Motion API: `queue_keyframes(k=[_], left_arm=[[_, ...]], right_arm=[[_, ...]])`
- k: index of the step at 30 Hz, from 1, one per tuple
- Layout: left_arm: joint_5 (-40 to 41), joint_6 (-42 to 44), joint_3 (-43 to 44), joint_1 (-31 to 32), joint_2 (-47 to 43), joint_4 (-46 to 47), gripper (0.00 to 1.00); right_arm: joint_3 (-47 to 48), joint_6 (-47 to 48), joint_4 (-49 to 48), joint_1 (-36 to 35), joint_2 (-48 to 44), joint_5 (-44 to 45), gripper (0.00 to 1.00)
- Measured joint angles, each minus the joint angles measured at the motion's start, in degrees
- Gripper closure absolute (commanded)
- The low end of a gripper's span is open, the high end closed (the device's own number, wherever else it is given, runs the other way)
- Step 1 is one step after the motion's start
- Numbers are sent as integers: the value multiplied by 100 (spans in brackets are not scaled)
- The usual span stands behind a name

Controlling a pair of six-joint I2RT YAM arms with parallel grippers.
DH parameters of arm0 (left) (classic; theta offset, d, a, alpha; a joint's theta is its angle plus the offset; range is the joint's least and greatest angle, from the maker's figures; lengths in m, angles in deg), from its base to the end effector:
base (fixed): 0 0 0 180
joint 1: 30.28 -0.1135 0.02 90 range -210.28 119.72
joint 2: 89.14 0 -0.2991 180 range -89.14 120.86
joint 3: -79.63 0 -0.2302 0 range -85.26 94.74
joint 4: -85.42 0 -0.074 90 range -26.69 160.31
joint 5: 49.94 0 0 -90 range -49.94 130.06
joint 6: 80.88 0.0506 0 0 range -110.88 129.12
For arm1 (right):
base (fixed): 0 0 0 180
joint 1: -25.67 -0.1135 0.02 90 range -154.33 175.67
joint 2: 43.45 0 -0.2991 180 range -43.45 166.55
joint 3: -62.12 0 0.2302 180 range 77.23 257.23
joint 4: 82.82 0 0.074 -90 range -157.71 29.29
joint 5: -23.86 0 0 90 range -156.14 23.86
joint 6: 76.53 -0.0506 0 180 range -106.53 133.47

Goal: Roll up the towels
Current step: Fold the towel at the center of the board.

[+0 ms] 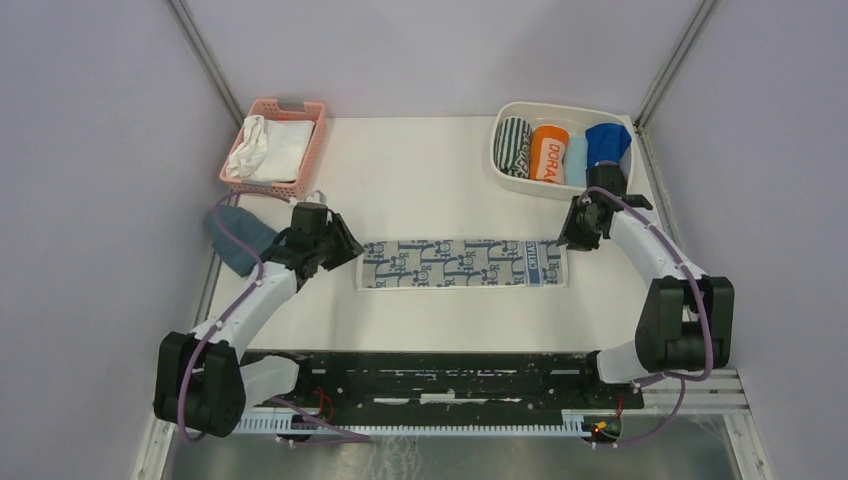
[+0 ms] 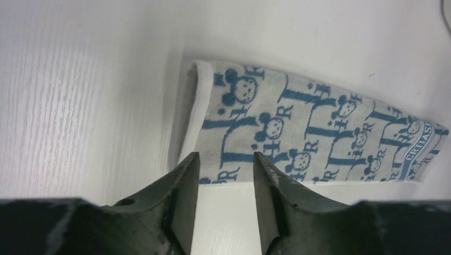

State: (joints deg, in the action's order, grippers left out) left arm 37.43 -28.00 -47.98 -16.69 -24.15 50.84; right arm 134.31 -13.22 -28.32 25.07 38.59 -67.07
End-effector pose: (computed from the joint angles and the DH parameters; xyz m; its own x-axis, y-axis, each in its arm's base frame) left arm 0.1966 -0.0499 0.2430 -0.7284 -0.4441 -0.5217 -0.2189 0.8724 -0.4370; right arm 0.2593 0.0035 0.2580 -0.8132 0.4406 -0.3802 0.3892 0.8975 0.2075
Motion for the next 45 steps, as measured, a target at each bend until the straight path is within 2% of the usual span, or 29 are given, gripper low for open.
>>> queue_keyframes(k=[3, 6, 11, 15, 20, 23, 28, 32, 37, 45], left_arm=[[-20, 76, 352, 66, 328, 87, 66], [-94, 114, 614, 125, 879, 387, 68], [-146, 114, 894, 136, 1956, 798, 79], [116, 107, 1005, 90, 2614, 909, 81], [236, 63, 1032, -72, 2833, 1010, 80], [254, 61, 1115, -72, 2927, 1082, 75], [306, 79, 1182, -17, 2868, 1019, 50], [409, 205, 1182, 118, 2225, 739, 37], [494, 442, 1185, 188, 1056, 433, 27], [728, 682, 984, 188, 326, -72, 21]], right_arm=[[186, -48, -229, 0, 358, -350, 77], [256, -144, -518, -2, 887, -595, 78], [315, -240, -826, 4, 1620, -654, 81], [485, -350, -968, 120, 2031, -649, 79], [505, -498, -1169, 262, 2092, -772, 72], [505, -498, -1231, 278, 2092, -942, 64], [503, -385, -1093, 282, 1836, -1034, 54], [476, -221, -868, 286, 1143, -949, 47], [348, 35, -695, 273, 619, -634, 45], [190, 254, -424, 155, 1191, -391, 44]])
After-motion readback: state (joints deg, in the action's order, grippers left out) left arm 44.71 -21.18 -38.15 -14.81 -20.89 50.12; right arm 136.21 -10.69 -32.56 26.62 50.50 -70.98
